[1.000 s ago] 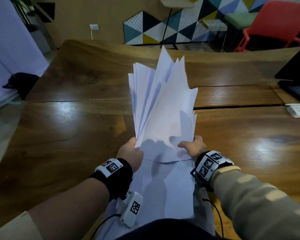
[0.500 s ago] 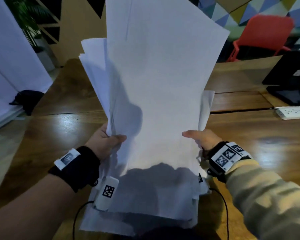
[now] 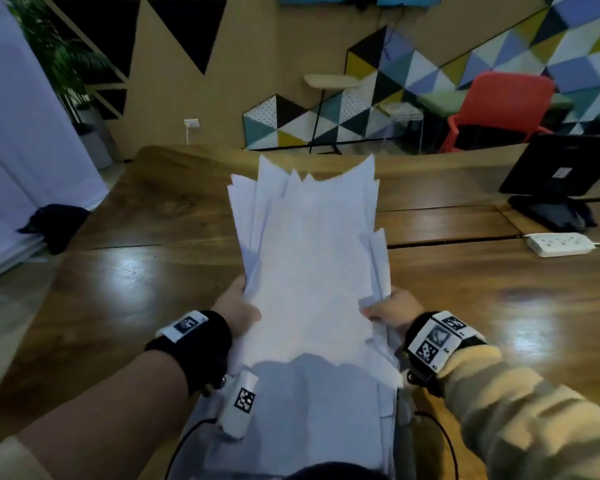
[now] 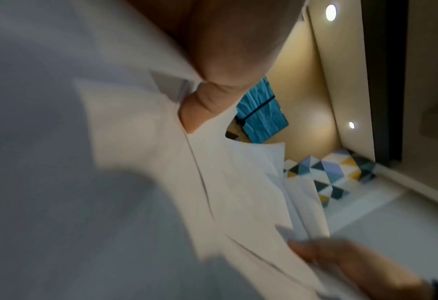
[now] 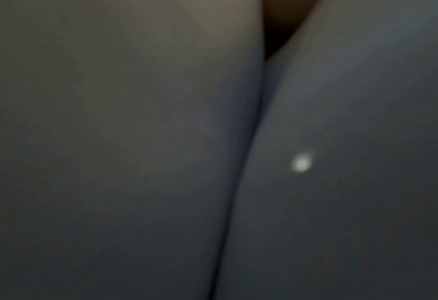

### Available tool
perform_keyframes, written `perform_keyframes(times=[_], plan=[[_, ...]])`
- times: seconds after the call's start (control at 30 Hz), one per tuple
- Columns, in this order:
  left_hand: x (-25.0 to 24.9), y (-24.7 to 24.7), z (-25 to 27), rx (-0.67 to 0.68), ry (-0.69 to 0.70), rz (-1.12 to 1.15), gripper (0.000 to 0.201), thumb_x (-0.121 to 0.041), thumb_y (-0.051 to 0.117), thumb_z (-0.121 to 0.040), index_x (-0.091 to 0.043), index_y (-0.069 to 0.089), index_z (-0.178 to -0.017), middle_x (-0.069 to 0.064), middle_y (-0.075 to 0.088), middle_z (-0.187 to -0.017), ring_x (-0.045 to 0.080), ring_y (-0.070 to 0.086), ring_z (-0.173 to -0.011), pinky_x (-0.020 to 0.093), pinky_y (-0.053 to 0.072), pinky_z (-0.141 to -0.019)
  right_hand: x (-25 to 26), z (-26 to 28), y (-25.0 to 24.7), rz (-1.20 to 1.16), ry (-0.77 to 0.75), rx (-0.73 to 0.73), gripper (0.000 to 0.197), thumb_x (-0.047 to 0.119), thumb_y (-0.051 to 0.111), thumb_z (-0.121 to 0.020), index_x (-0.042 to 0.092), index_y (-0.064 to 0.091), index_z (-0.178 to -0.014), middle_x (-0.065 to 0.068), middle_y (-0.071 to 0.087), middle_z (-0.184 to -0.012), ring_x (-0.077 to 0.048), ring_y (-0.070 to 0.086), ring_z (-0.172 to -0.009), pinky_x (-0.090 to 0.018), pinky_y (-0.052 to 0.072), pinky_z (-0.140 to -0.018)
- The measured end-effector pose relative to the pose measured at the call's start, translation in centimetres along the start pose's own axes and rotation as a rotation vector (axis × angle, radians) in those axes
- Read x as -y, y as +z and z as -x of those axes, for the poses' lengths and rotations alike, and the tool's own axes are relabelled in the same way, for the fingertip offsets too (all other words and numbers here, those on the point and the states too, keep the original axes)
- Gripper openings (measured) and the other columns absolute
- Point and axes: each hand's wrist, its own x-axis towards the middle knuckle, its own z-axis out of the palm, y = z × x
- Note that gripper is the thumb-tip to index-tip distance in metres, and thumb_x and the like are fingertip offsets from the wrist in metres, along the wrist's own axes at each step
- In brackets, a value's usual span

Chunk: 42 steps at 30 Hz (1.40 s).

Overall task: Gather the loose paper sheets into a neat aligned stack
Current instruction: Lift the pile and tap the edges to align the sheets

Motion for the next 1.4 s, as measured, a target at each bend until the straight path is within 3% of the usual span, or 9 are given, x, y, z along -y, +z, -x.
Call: perform_keyframes(times=[0.33,0.47,0.6,0.67,0.77,0.9,1.07,1.23,1.4], plan=[[-4.5,0.7,2.2,-0.296,0.293,0.028,0.067,-0.019,0.047,-0.082,-0.022,0.017,-0.143,0.029,0.056,-0.122,0.040,0.058,-0.105,0.037,0.047,-0.086,4.2,3.0,-1.4,-0.087,-0.558,-0.306,0.017,0.012,0.065,-0.082,0.025,0.057,-0.090,0.007,0.061,-0.081,-0.021,0.060,-0.084,-0.032,0.051,-0.076],[-7.8,-0.5,4.5,-0.365,0.516,0.035,0.079,-0.009,0.055,-0.085,-0.008,0.005,-0.145,0.011,0.034,-0.147,0.016,0.035,-0.131,0.014,0.024,-0.101,6.0,4.7,-1.9,-0.212,-0.727,-0.338,0.026,0.013,0.066,-0.081,0.023,0.054,-0.102,0.006,0.062,-0.090,-0.014,0.061,-0.088,-0.030,0.050,-0.077],[-8.3,-0.5,5.3,-0.365,0.469,0.126,0.066,-0.014,0.067,-0.078,-0.001,0.032,-0.132,0.002,0.053,-0.109,0.019,0.053,-0.102,0.019,0.036,-0.076,5.2,4.7,-2.0,-0.303,-0.705,-0.211,0.055,0.009,0.072,-0.074,0.016,0.049,-0.124,-0.002,0.064,-0.113,-0.015,0.062,-0.103,-0.032,0.050,-0.088],[-8.2,-0.2,5.4,-0.368,0.412,0.178,0.054,-0.014,0.068,-0.077,0.019,0.044,-0.113,0.037,0.058,-0.097,0.041,0.059,-0.098,0.027,0.039,-0.059,4.8,4.5,-2.1,-0.331,-0.686,-0.181,0.061,0.009,0.074,-0.072,0.014,0.048,-0.127,-0.003,0.064,-0.115,-0.018,0.061,-0.106,-0.034,0.051,-0.091],[-7.9,-0.1,4.8,-0.355,0.417,0.236,0.043,-0.009,0.067,-0.078,0.024,0.050,-0.098,0.041,0.060,-0.098,0.044,0.059,-0.098,0.025,0.038,-0.051,5.0,4.2,-2.3,-0.363,-0.673,-0.164,0.069,0.020,0.078,-0.063,0.014,0.050,-0.125,-0.005,0.064,-0.116,-0.022,0.061,-0.108,-0.039,0.051,-0.090],[-8.5,-0.9,4.4,-0.317,0.415,0.289,0.019,-0.012,0.069,-0.076,-0.005,0.062,-0.093,0.003,0.063,-0.078,0.018,0.060,-0.079,0.019,0.040,-0.069,6.2,4.3,-3.0,-0.403,-0.759,-0.122,0.070,0.019,0.075,-0.060,0.011,0.050,-0.126,-0.007,0.065,-0.114,-0.019,0.064,-0.103,-0.034,0.054,-0.082],[-8.5,-2.0,4.2,-0.287,0.455,0.345,0.013,-0.011,0.072,-0.073,-0.012,0.060,-0.074,-0.006,0.057,-0.065,0.006,0.053,-0.064,0.003,0.039,-0.047,7.2,3.8,-4.3,-0.487,-0.854,-0.039,0.081,0.021,0.080,-0.058,0.005,0.045,-0.129,-0.018,0.059,-0.123,-0.026,0.061,-0.112,-0.042,0.053,-0.092],[-7.8,-3.3,3.1,-0.267,0.419,0.486,0.036,-0.040,0.074,-0.035,-0.019,0.049,-0.051,-0.013,0.056,-0.039,0.003,0.054,-0.047,0.017,0.044,-0.050,7.8,2.5,-5.3,-0.537,-0.845,0.072,0.115,0.037,0.089,-0.047,0.002,0.030,-0.138,-0.029,0.045,-0.135,-0.038,0.051,-0.121,-0.054,0.045,-0.098],[-7.1,-3.5,1.5,-0.212,0.352,0.487,0.042,-0.035,0.079,-0.032,-0.016,0.063,-0.067,0.000,0.067,-0.062,0.026,0.060,-0.071,0.037,0.051,-0.070,8.4,1.6,-5.3,-0.415,-0.718,0.078,0.094,0.042,0.092,-0.027,-0.006,0.058,-0.100,-0.005,0.071,-0.077,-0.015,0.069,-0.073,-0.028,0.055,-0.065]])
